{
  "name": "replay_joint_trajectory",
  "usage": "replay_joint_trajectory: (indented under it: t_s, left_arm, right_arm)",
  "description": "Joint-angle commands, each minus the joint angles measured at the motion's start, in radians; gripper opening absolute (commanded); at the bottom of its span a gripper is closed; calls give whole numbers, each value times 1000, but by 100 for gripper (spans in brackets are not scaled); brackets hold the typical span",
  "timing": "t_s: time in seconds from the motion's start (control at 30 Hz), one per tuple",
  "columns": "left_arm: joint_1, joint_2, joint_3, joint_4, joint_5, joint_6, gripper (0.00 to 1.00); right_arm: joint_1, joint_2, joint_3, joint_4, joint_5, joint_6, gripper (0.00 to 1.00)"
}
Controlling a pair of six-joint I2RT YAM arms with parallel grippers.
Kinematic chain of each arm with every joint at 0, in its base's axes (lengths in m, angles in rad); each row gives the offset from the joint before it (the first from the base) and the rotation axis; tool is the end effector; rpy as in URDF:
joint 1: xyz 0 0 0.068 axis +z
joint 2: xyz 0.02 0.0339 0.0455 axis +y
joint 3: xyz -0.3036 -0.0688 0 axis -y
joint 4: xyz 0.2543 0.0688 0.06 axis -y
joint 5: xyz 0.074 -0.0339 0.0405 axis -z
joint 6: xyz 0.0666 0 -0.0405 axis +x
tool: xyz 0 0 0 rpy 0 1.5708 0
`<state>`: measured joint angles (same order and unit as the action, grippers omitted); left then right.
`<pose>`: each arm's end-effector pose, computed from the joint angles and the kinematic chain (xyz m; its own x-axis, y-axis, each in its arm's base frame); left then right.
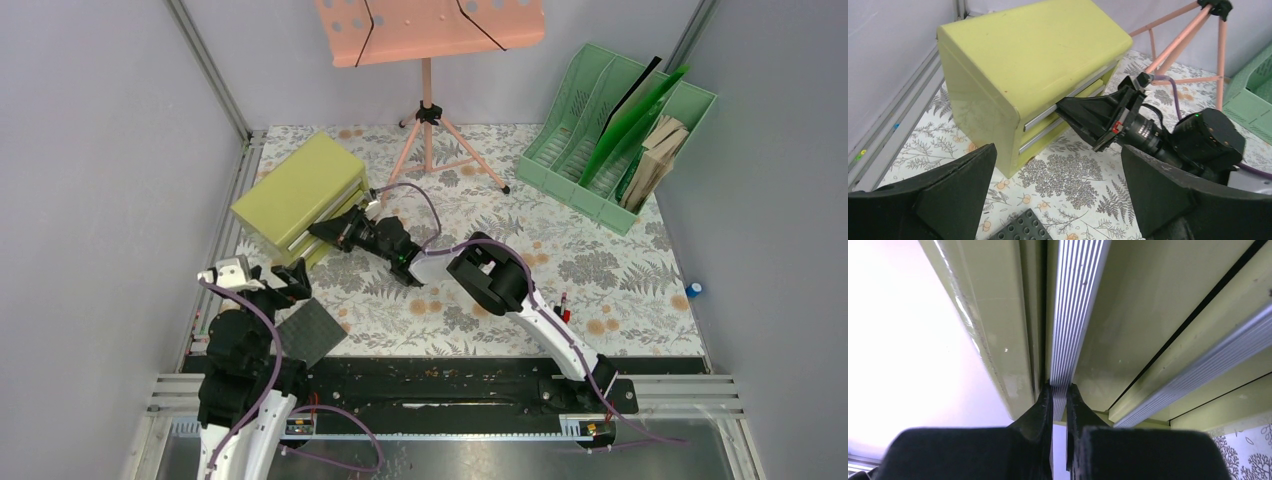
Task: Organize the desk
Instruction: Open the drawer in the storage box.
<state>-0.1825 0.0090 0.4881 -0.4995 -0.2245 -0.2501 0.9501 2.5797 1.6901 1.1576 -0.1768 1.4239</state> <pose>0.0551 0.0049 0.2839 -0.0091 -0.2437 -0.9698 -0.0456 0.9689 -0.2430 0.3500 0.5097 0.1524 -0.8672 0.4614 -0.1872 -0.2840 -0.1495 0.9471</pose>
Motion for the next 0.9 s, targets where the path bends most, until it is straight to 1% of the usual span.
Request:
replay_joint_trajectory:
  t_s: [0.0, 0.07, 0.13, 0.2, 0.27, 0.37, 0.4, 0.43, 0.6, 0.77, 0.87]
  left_arm:
    - [-2, 58, 40, -7, -46, -34, 95]
    - [-2, 86, 42, 4, -20, -32, 92]
    - [-3, 106, 41, 22, 11, -24, 83]
    - [-2, 122, 43, 46, 40, -12, 64]
    - [-2, 146, 45, 71, 66, -5, 48]
    - [-2, 188, 39, 117, 110, -6, 10]
    - [-2, 204, 37, 134, 128, -12, 3]
    - [-2, 221, 37, 150, 148, -16, 0]
    - [-2, 358, 62, 200, 261, -35, 0]
    - [-3, 515, 119, 207, 248, -38, 0]
    - [-2, 572, 144, 216, 183, -21, 0]
  right_arm:
    - [8, -93, -65, 67, 0, -81, 0]
    - [8, -101, -89, 87, 4, -77, 0]
    - [9, -110, -112, 100, 6, -72, 0]
    - [9, -117, -134, 116, 10, -68, 0]
    - [8, -120, -148, 126, 13, -64, 0]
    - [9, -115, -150, 135, 11, -53, 0]
    - [9, -111, -150, 138, 11, -50, 0]
    - [9, -109, -150, 140, 11, -46, 0]
    - [9, -100, -148, 150, 12, -32, 0]
    - [9, -95, -148, 153, 8, -23, 0]
    - [7, -100, -164, 165, 11, -20, 0]
